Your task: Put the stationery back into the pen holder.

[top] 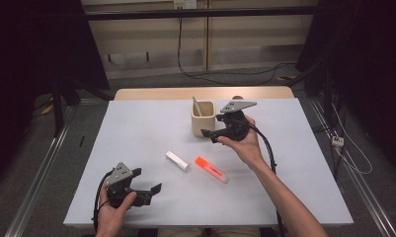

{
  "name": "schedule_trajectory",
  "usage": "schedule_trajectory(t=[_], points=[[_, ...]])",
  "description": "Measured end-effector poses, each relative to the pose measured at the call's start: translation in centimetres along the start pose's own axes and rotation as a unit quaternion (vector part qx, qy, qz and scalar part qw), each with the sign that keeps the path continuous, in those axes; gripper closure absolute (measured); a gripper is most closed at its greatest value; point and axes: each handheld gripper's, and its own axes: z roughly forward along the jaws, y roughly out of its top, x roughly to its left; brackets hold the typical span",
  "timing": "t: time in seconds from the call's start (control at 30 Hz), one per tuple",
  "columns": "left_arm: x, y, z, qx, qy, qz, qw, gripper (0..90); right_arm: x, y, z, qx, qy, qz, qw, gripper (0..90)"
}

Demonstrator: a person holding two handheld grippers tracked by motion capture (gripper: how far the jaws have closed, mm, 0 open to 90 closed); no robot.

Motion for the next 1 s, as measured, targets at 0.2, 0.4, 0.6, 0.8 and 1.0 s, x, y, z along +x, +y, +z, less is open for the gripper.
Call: schedule_trajectory(t=[0.2, 0.4, 0.6, 0.8, 1.0], points=[[0.2, -0.1, -0.3, -0.006, 0.005, -0.006, 1.0000, 5.0, 0.2, -1.1, -0.6, 0.012, 0.010, 0.010, 0.9998, 20.5], [0.1, 0.0, -0.2, -0.004, 0.003, -0.004, 1.0000, 5.0, 0.8, -2.3, -1.5, 0.020, 0.004, 0.005, 0.9998, 26.7], [0.0, 0.1, -0.1, -0.005, 0.002, -0.008, 1.0000, 5.0, 1.4, -3.8, -2.3, 0.024, 0.010, -0.002, 0.9997, 39.2], [-0.5, 0.0, 0.1, -0.001, -0.008, 0.000, 1.0000, 5.0, 2.4, -4.8, -2.7, 0.035, 0.023, -0.005, 0.9991, 50.1], [-0.1, 0.0, 0.0, -0.001, 0.000, -0.001, 1.0000, 5.0, 3.5, -6.0, -2.9, 0.048, 0.051, -0.014, 0.9974, 64.7]])
